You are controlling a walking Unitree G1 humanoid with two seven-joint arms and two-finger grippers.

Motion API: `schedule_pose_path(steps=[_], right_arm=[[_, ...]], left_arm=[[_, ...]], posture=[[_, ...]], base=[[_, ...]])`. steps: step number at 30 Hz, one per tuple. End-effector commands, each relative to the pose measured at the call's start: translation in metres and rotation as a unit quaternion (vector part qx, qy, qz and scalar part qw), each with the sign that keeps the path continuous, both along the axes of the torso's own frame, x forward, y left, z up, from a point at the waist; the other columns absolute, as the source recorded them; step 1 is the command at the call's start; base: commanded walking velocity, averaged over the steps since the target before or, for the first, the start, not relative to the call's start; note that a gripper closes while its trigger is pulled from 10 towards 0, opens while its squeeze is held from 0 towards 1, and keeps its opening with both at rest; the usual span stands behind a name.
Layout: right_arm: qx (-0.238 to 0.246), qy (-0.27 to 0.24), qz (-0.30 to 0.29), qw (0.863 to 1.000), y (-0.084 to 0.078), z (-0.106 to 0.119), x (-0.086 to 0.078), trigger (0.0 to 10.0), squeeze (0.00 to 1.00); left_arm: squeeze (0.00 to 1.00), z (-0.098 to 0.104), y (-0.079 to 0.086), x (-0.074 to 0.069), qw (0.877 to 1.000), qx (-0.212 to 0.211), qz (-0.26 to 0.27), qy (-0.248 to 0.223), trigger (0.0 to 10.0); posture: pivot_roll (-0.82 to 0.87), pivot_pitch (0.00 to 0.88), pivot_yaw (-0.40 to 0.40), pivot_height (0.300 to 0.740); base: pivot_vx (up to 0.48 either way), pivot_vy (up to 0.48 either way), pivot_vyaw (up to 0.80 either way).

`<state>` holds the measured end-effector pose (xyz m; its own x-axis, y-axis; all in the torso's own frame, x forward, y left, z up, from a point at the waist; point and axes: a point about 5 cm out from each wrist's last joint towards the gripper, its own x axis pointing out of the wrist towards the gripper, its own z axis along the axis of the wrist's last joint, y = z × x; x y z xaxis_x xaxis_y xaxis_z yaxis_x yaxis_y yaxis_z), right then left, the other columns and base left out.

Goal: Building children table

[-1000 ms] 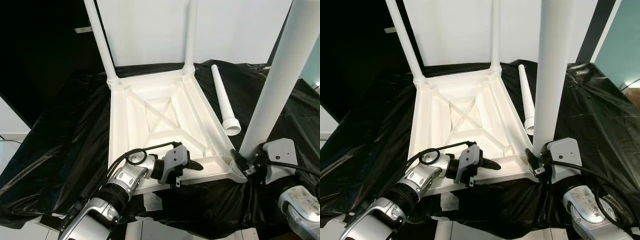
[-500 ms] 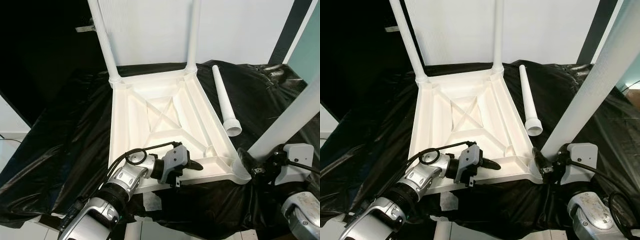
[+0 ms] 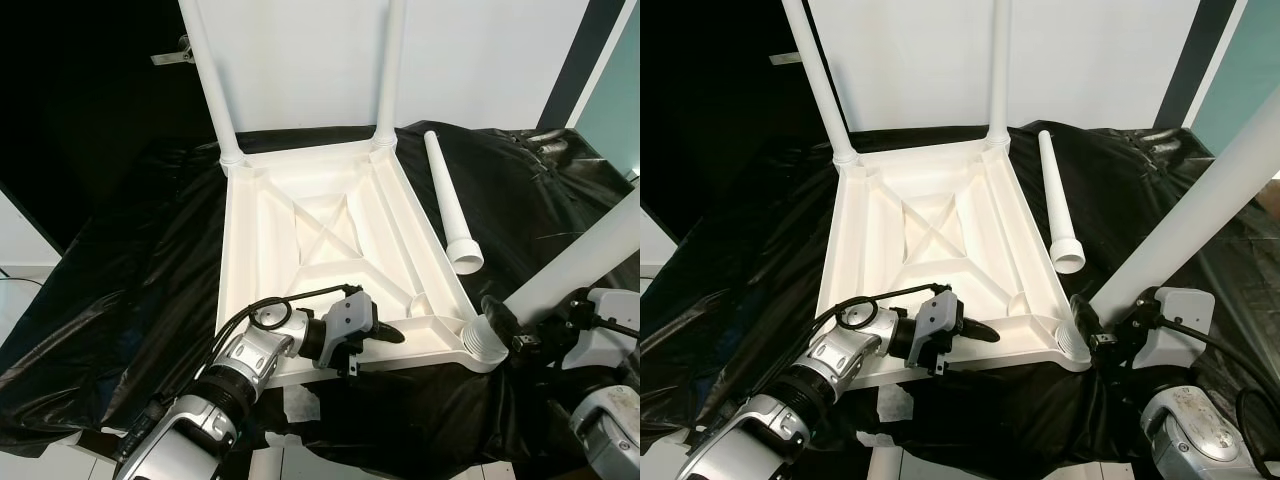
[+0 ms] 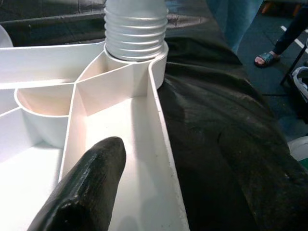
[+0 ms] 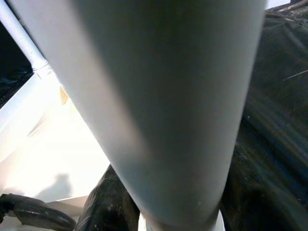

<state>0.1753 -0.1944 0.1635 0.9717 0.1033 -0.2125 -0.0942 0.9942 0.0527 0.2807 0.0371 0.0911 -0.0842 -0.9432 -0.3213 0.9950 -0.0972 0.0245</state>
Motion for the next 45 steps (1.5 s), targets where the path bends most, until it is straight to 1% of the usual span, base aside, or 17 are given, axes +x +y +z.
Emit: schedule_pose_path(steps=[1,3,5,10,12,13,16,20,22,23,25,31,32,34,36,41,45], right_arm=[[0.044,0.217,0.062,0.973,0.018,-0.053,-0.021,10.0,0.0],[0.036,0.217,0.068,0.973,0.017,-0.049,-0.019,10.0,0.0],[0.009,0.217,0.078,0.973,0.009,-0.041,-0.014,10.0,0.0],[-0.009,0.22,0.081,0.972,0.003,-0.036,-0.01,10.0,0.0],[-0.032,0.228,0.087,0.969,-0.003,-0.033,-0.009,10.0,0.0],[-0.032,0.228,0.087,0.969,-0.003,-0.033,-0.009,10.0,0.0],[-0.062,0.236,0.105,0.964,-0.004,-0.033,-0.011,10.0,0.0],[-0.061,0.239,0.108,0.963,-0.002,-0.035,-0.014,10.0,0.0],[-0.044,0.268,0.108,0.956,0.003,-0.046,-0.025,10.0,0.0],[-0.044,0.268,0.108,0.956,0.003,-0.046,-0.025,10.0,0.0],[-0.039,0.288,0.113,0.95,0.005,-0.051,-0.033,10.0,0.0],[-0.045,0.296,0.113,0.948,0.001,-0.052,-0.036,10.0,0.0],[-0.041,0.28,0.091,0.955,-0.002,-0.056,-0.035,10.0,0.0],[-0.04,0.273,0.083,0.958,-0.002,-0.058,-0.034,10.0,0.0],[-0.047,0.248,0.072,0.965,0.004,-0.061,-0.032,10.0,0.0],[-0.048,0.226,0.061,0.971,0.007,-0.062,-0.029,10.0,0.0],[-0.049,0.208,0.026,0.977,0.008,-0.068,-0.025,10.0,0.0]], left_arm=[[0.0,-0.032,0.022,-0.001,0.995,0.079,0.057,0.036,10.0],[0.0,-0.032,0.022,-0.001,0.995,0.078,0.057,0.036,10.0],[0.0,-0.033,0.022,-0.002,0.995,0.078,0.058,0.038,10.0],[0.0,-0.034,0.021,-0.003,0.994,0.078,0.059,0.04,10.0],[0.0,-0.034,0.021,-0.003,0.994,0.076,0.062,0.04,10.0],[0.0,-0.034,0.021,-0.003,0.994,0.076,0.062,0.04,10.0],[0.0,-0.035,0.02,-0.003,0.994,0.074,0.065,0.041,10.0],[0.0,-0.036,0.02,-0.004,0.994,0.073,0.066,0.041,10.0],[0.0,-0.036,0.021,-0.004,0.994,0.072,0.068,0.043,10.0],[0.0,-0.036,0.021,-0.004,0.994,0.072,0.068,0.043,10.0],[0.0,-0.037,0.022,-0.005,0.994,0.073,0.066,0.044,10.0],[0.0,-0.036,0.021,-0.004,0.994,0.074,0.063,0.042,10.0],[0.0,-0.035,0.019,-0.003,0.995,0.074,0.061,0.041,10.0],[0.0,-0.034,0.019,-0.003,0.995,0.074,0.061,0.04,10.0],[0.0,-0.034,0.02,-0.003,0.995,0.074,0.061,0.04,10.0],[0.0,-0.035,0.021,-0.004,0.994,0.075,0.062,0.04,10.0],[0.0,-0.035,0.022,-0.004,0.994,0.075,0.063,0.041,10.0]], posture=[[-0.27,0.062,0.049,0.74],[-0.27,0.061,0.047,0.74],[-0.27,0.058,0.044,0.74],[-0.27,0.056,0.04,0.74],[-0.27,0.054,0.034,0.74],[-0.27,0.054,0.034,0.74],[-0.27,0.055,0.022,0.74],[-0.27,0.054,0.019,0.74],[-0.27,0.057,0.018,0.74],[-0.27,0.057,0.018,0.74],[-0.28,0.059,0.023,0.74],[-0.28,0.059,0.027,0.74],[-0.28,0.062,0.028,0.74],[-0.28,0.062,0.028,0.74],[-0.28,0.064,0.028,0.74],[-0.27,0.064,0.027,0.74],[-0.27,0.064,0.026,0.74]], base=[[0.0,0.0,0.0],[0.0,0.0,0.0],[0.0,0.0,0.0],[0.0,0.0,0.0],[0.0,0.0,0.0],[0.0,0.0,0.0],[0.0,0.0,0.0],[0.0,0.0,0.0],[0.0,0.0,0.0],[0.0,0.0,0.0],[0.0,0.0,0.0],[0.0,0.0,0.0],[0.0,0.0,0.0],[0.0,0.0,0.0],[0.0,0.0,0.0],[0.0,0.0,0.0],[0.0,0.0,0.0]])
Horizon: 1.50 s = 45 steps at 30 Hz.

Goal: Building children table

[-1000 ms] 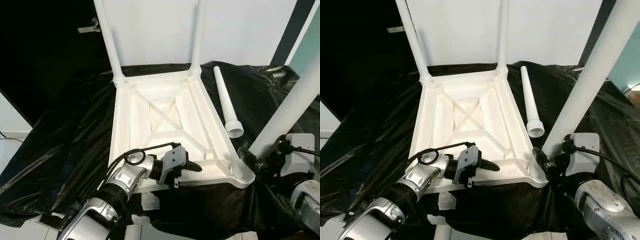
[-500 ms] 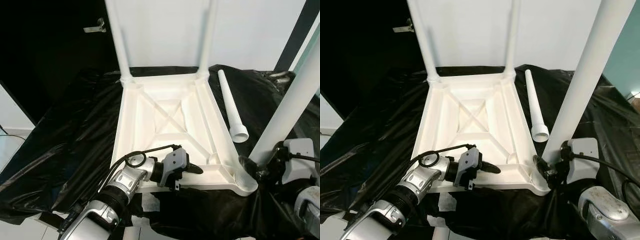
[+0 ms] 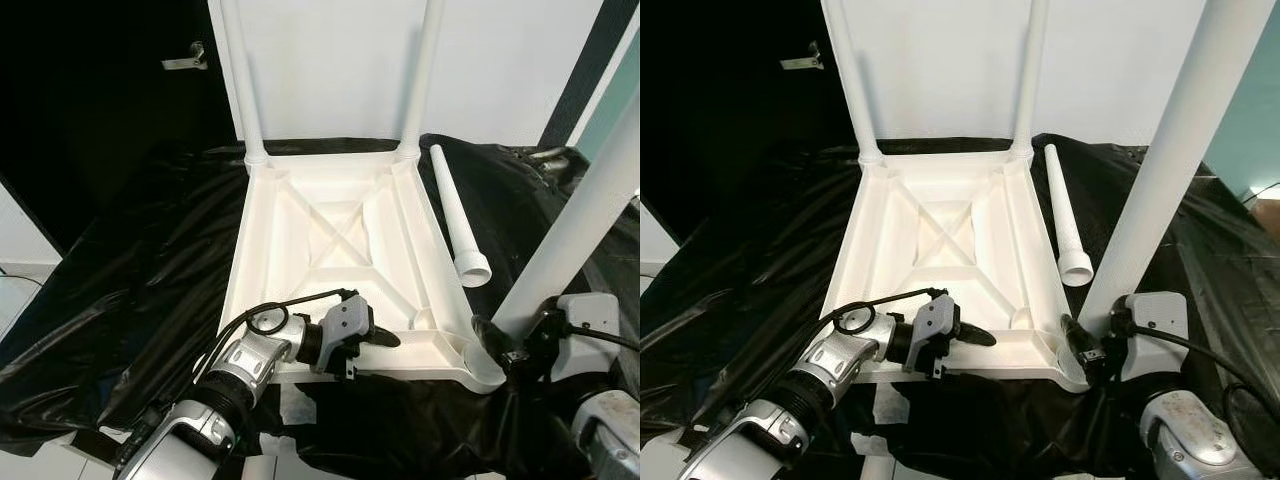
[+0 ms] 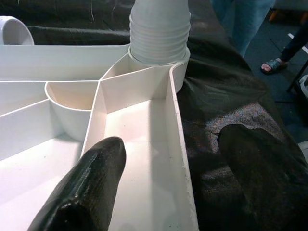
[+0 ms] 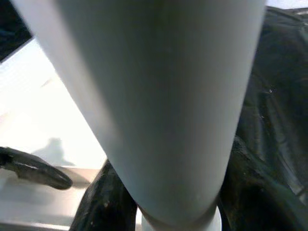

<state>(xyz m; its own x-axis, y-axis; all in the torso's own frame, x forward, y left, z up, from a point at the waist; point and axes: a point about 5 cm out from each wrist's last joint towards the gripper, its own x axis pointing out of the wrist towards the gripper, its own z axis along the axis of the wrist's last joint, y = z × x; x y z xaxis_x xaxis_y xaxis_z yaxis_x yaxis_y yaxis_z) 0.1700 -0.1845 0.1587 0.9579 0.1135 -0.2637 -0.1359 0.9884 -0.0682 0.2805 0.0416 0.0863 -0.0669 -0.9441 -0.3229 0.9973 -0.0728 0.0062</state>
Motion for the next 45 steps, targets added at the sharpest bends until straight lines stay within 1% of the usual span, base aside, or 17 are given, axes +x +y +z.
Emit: schedule_pose_path(steps=[1,4,7,8,12,20,23,26,30,34,36,40,41,42,43,44,45], right_arm=[[0.011,0.175,-0.037,0.984,-0.002,-0.066,-0.016,10.0,0.0],[0.022,0.154,-0.097,0.983,-0.004,-0.072,-0.006,10.0,0.0],[0.024,0.148,-0.119,0.982,-0.008,-0.073,-0.003,10.0,0.0],[0.029,0.139,-0.174,0.975,-0.019,-0.074,0.004,10.0,0.0],[0.012,0.111,-0.206,0.972,-0.023,-0.069,0.016,10.0,0.0],[-0.031,0.055,-0.194,0.979,-0.015,-0.061,0.03,10.0,0.0],[-0.04,0.051,-0.185,0.98,-0.013,-0.062,0.029,10.0,0.0],[-0.081,0.039,-0.165,0.982,-0.014,-0.06,0.024,10.0,0.0],[-0.124,0.012,-0.161,0.979,-0.024,-0.054,0.018,10.0,0.0],[-0.128,0.004,-0.16,0.979,-0.025,-0.052,0.018,10.0,0.0],[-0.139,-0.03,-0.144,0.979,-0.022,-0.043,0.02,10.0,0.0],[-0.146,-0.045,-0.135,0.979,-0.02,-0.04,0.021,10.0,0.0],[-0.152,-0.054,-0.13,0.978,-0.018,-0.039,0.022,10.0,0.0],[-0.152,-0.054,-0.13,0.978,-0.018,-0.039,0.022,10.0,0.0],[-0.157,-0.06,-0.129,0.977,-0.017,-0.038,0.022,10.0,0.0],[-0.157,-0.06,-0.129,0.977,-0.017,-0.038,0.022,10.0,0.0],[-0.159,-0.064,-0.128,0.977,-0.017,-0.037,0.023,10.0,0.0]], left_arm=[[0.0,-0.031,0.017,-0.004,0.995,0.073,0.052,0.033,10.0],[0.0,-0.031,0.017,-0.004,0.995,0.072,0.052,0.034,10.0],[0.0,-0.031,0.016,-0.004,0.996,0.072,0.051,0.034,10.0],[0.0,-0.03,0.016,-0.004,0.996,0.072,0.049,0.034,10.0],[0.0,-0.03,0.015,-0.004,0.996,0.072,0.049,0.034,10.0],[0.0,-0.032,0.016,-0.007,0.995,0.072,0.05,0.038,10.0],[0.0,-0.033,0.018,-0.007,0.995,0.072,0.053,0.04,10.0],[0.0,-0.034,0.022,-0.008,0.995,0.074,0.06,0.043,10.0],[0.0,-0.036,0.023,-0.008,0.994,0.074,0.063,0.045,10.0],[0.0,-0.036,0.023,-0.008,0.994,0.074,0.063,0.045,10.0],[0.0,-0.031,0.02,-0.004,0.995,0.058,0.071,0.038,10.0],[0.0,-0.028,0.018,-0.001,0.995,0.045,0.078,0.034,10.0],[0.0,-0.019,0.014,0.005,0.995,0.01,0.095,0.037,10.0],[0.0,-0.019,0.014,0.005,0.995,0.01,0.095,0.037,10.0],[0.11,-0.01,0.012,0.01,0.993,-0.022,0.109,0.043,10.0],[0.11,-0.01,0.012,0.01,0.993,-0.022,0.109,0.043,10.0],[1.0,-0.003,0.011,0.015,0.99,-0.049,0.122,0.045,10.0]], posture=[[-0.26,0.064,0.026,0.74],[-0.26,0.064,0.032,0.74],[-0.26,0.064,0.034,0.74],[-0.26,0.065,0.035,0.74],[-0.26,0.069,0.038,0.74],[-0.23,0.075,0.031,0.74],[-0.23,0.075,0.029,0.74],[-0.23,0.078,0.026,0.74],[-0.23,0.079,0.026,0.74],[-0.23,0.079,0.026,0.74],[-0.24,0.077,0.029,0.74],[-0.25,0.073,0.031,0.74],[-0.25,0.068,0.032,0.74],[-0.25,0.068,0.032,0.74],[-0.25,0.068,0.032,0.74],[-0.25,0.068,0.032,0.74],[-0.25,0.063,0.035,0.74]], base=[[0.0,0.0,0.0],[0.0,0.0,0.0],[0.0,0.0,0.0],[0.0,0.0,0.0],[0.0,0.0,0.0],[0.0,0.0,0.0],[0.0,0.0,0.0],[0.0,0.0,0.0],[0.0,0.0,0.0],[0.0,0.0,0.0],[0.0,0.0,0.0],[0.0,0.0,0.0],[0.0,0.0,0.0],[0.0,0.0,0.0],[0.0,0.0,0.0],[0.0,0.0,0.0],[0.0,0.0,0.0]])
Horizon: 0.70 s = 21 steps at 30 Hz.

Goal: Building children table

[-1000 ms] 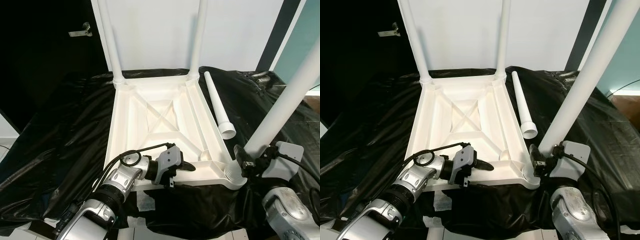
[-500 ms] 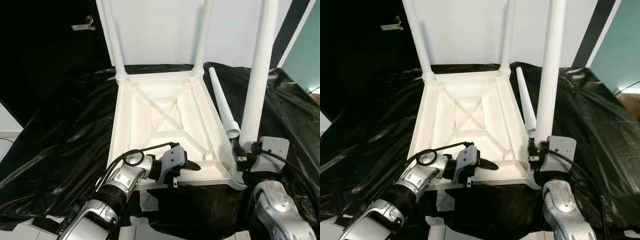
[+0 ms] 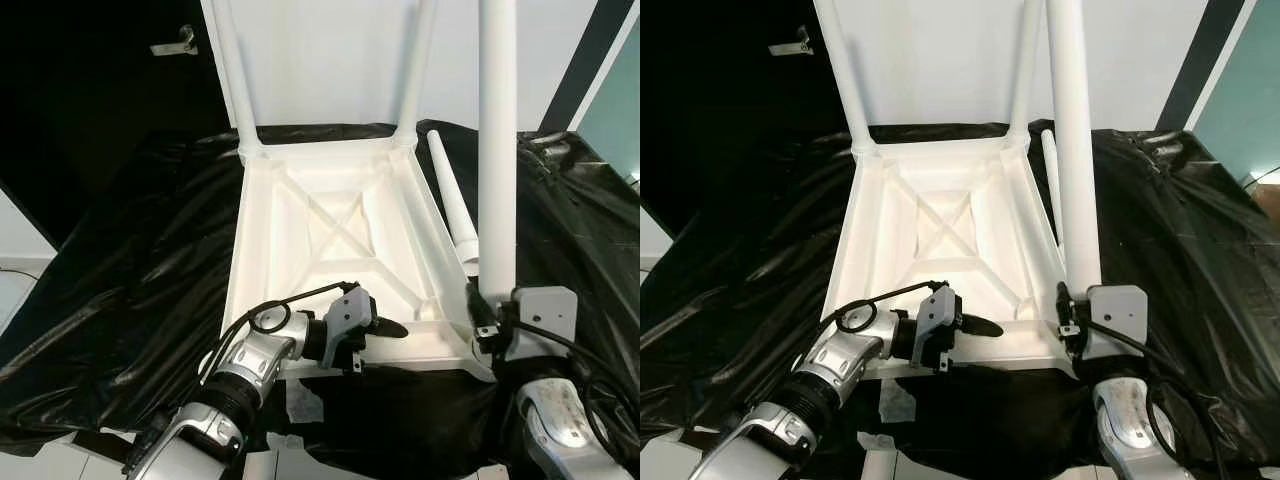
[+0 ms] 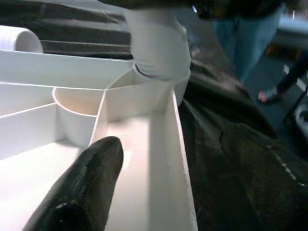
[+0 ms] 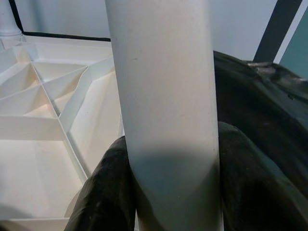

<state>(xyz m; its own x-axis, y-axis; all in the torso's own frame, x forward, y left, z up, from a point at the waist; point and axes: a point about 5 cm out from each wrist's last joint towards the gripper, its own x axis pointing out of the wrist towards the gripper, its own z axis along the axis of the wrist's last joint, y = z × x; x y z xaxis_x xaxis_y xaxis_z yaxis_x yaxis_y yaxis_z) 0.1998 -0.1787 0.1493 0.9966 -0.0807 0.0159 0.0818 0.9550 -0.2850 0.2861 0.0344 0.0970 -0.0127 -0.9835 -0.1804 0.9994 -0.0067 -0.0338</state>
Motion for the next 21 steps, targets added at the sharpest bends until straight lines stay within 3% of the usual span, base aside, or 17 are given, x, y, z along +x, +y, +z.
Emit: schedule_pose_path(steps=[1,3,4,7,8,9,11,12,13,14,16,21], right_arm=[[-0.04,0.076,-0.059,0.995,-0.022,-0.028,-0.006,10.0,0.0],[-0.042,0.072,-0.058,0.995,-0.022,-0.028,-0.005,10.0,0.0],[-0.041,0.064,-0.058,0.995,-0.021,-0.025,-0.002,10.0,0.0],[-0.041,0.059,-0.059,0.996,-0.021,-0.024,0.0,10.0,0.0],[-0.038,0.051,-0.057,0.996,-0.02,-0.022,0.002,10.0,0.0],[-0.031,0.041,-0.052,0.997,-0.018,-0.019,0.004,10.0,0.0],[-0.019,0.022,-0.039,0.999,-0.013,-0.014,0.007,10.0,0.0],[-0.019,0.022,-0.039,0.999,-0.013,-0.014,0.007,10.0,0.0],[-0.012,0.015,-0.031,0.999,-0.01,-0.012,0.009,10.0,0.0],[-0.012,0.015,-0.031,0.999,-0.01,-0.012,0.009,10.0,0.0],[-0.004,0.006,-0.013,1.0,-0.003,-0.01,0.012,10.0,0.0],[-0.008,0.001,0.005,1.0,0.002,-0.009,0.016,10.0,0.0]], left_arm=[[1.0,-0.014,0.018,0.01,0.996,0.025,0.086,0.029,10.0],[1.0,-0.009,0.019,0.013,0.995,0.007,0.093,0.024,10.0],[1.0,0.0,0.019,0.016,0.994,-0.022,0.107,0.001,10.0],[1.0,0.006,0.02,0.019,0.992,-0.041,0.117,-0.017,10.0],[0.37,0.014,0.02,0.021,0.989,-0.072,0.126,-0.023,10.0],[0.0,0.029,0.022,0.024,0.982,-0.129,0.137,-0.013,10.0],[0.0,0.054,0.028,0.028,0.963,-0.233,0.137,0.016,10.0],[0.0,0.054,0.028,0.028,0.963,-0.233,0.137,0.016,10.0],[0.0,0.065,0.032,0.029,0.951,-0.278,0.133,0.031,10.0],[0.0,0.065,0.032,0.029,0.951,-0.278,0.133,0.031,10.0],[0.0,0.084,0.041,0.035,0.926,-0.349,0.131,0.061,10.0],[0.0,0.097,0.043,0.04,0.914,-0.379,0.129,0.07,10.0]], posture=[[-0.25,0.063,0.035,0.74],[-0.25,0.059,0.037,0.74],[-0.25,0.055,0.041,0.74],[-0.25,0.055,0.042,0.74],[-0.25,0.054,0.043,0.74],[-0.25,0.054,0.047,0.74],[-0.25,0.052,0.048,0.74],[-0.25,0.052,0.048,0.74],[-0.25,0.051,0.05,0.74],[-0.25,0.051,0.05,0.74],[-0.24,0.046,0.052,0.74],[-0.24,0.04,0.056,0.74]], base=[[0.0,0.0,0.0],[0.0,0.0,0.0],[0.0,0.0,0.0],[0.0,0.0,0.0],[0.0,0.0,0.0],[0.0,0.0,0.0],[0.0,0.0,0.0],[0.0,0.0,0.0],[0.0,0.0,0.0],[0.0,0.0,0.0],[0.0,0.0,0.0],[0.0,0.0,0.0]])
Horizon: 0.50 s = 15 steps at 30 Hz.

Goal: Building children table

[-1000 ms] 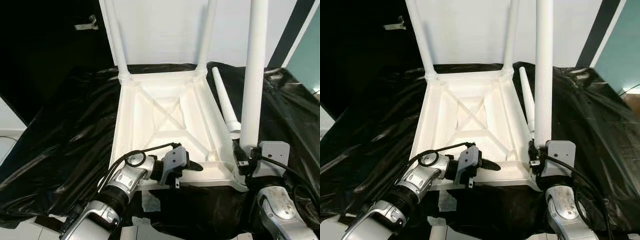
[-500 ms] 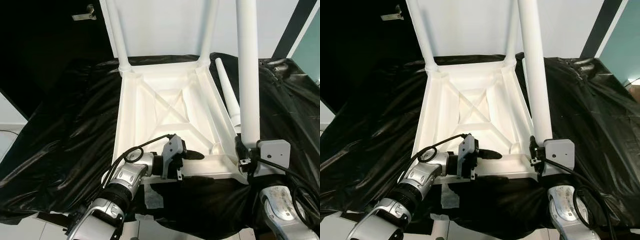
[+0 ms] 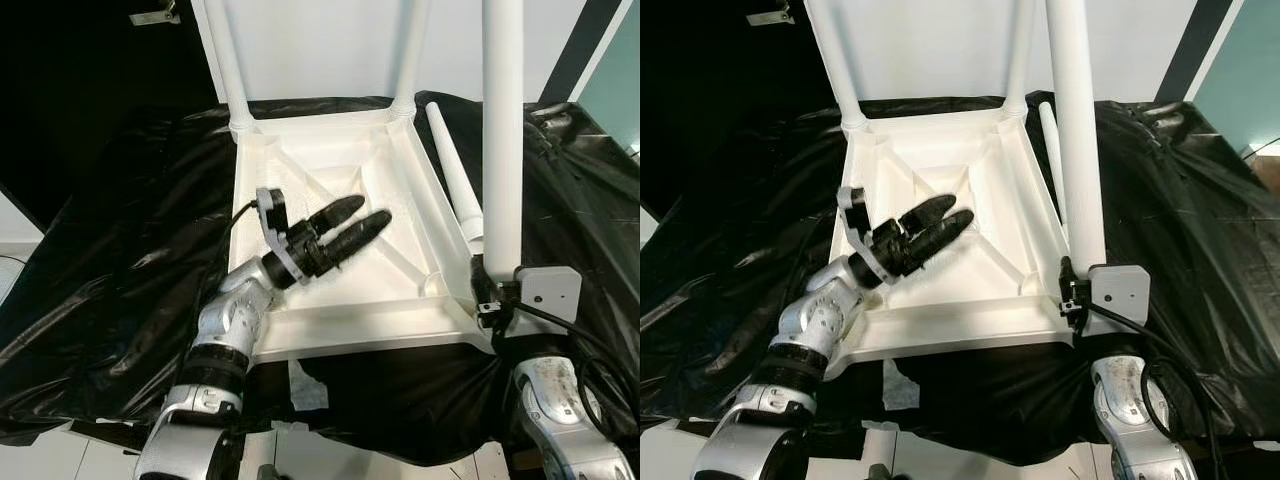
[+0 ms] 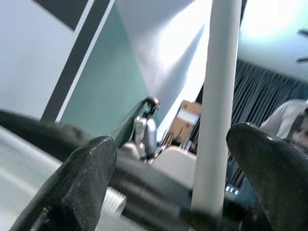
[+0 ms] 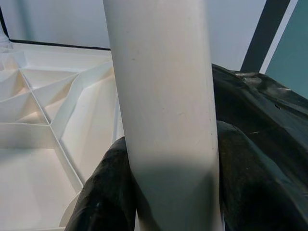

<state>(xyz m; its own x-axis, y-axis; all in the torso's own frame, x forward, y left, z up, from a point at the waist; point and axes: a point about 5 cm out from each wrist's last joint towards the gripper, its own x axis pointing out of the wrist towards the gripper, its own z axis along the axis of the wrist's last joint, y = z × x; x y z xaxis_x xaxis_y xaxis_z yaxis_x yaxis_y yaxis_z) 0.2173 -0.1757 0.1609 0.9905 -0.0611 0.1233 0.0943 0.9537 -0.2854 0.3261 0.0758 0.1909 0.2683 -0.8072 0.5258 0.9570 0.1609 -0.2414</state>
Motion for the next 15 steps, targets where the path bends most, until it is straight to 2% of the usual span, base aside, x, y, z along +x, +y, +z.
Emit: schedule_pose_path(steps=[1,5,6,7,8,10,12,15], right_arm=[[-0.008,0.053,0.001,0.999,0.0,-0.021,0.001,10.0,0.0],[-0.019,0.052,0.008,0.998,0.0,-0.019,0.005,10.0,0.0],[-0.045,0.047,0.025,0.998,0.003,-0.016,0.01,10.0,0.0],[-0.045,0.047,0.025,0.998,0.003,-0.016,0.01,10.0,0.0],[-0.062,0.044,0.039,0.996,0.005,-0.013,0.013,10.0,0.0],[-0.062,0.044,0.039,0.996,0.005,-0.013,0.013,10.0,0.0],[-0.086,0.044,0.061,0.993,0.009,-0.01,0.017,10.0,0.0],[-0.091,0.049,0.067,0.992,0.01,-0.011,0.017,10.0,0.0]], left_arm=[[0.0,0.007,0.0,0.0,1.0,-0.015,-0.004,-0.007,10.0],[0.0,0.011,-0.003,-0.001,1.0,-0.018,-0.01,-0.019,10.0],[0.0,0.015,-0.011,-0.002,0.999,-0.011,-0.018,-0.03,10.0],[0.0,0.015,-0.011,-0.002,0.999,-0.011,-0.018,-0.03,10.0],[0.0,0.016,-0.02,-0.003,0.999,0.001,-0.024,-0.036,10.0],[0.0,0.016,-0.02,-0.003,0.999,0.001,-0.024,-0.036,10.0],[0.0,0.016,-0.034,-0.002,0.998,0.037,-0.015,-0.039,10.0],[0.0,0.016,-0.04,-0.001,0.998,0.052,-0.006,-0.038,10.0]], posture=[[-0.24,0.032,0.055,0.74],[-0.24,0.03,0.058,0.74],[-0.24,0.03,0.058,0.74],[-0.24,0.03,0.058,0.74],[-0.24,0.03,0.058,0.74],[-0.24,0.03,0.058,0.74],[-0.24,0.024,0.065,0.74],[-0.24,0.024,0.068,0.74]], base=[[0.0,0.0,0.0],[0.0,0.0,0.0],[0.0,0.0,0.0],[0.0,0.0,0.0],[0.0,0.0,0.0],[0.0,0.0,0.0],[0.0,0.0,0.0],[0.0,0.0,0.0]])
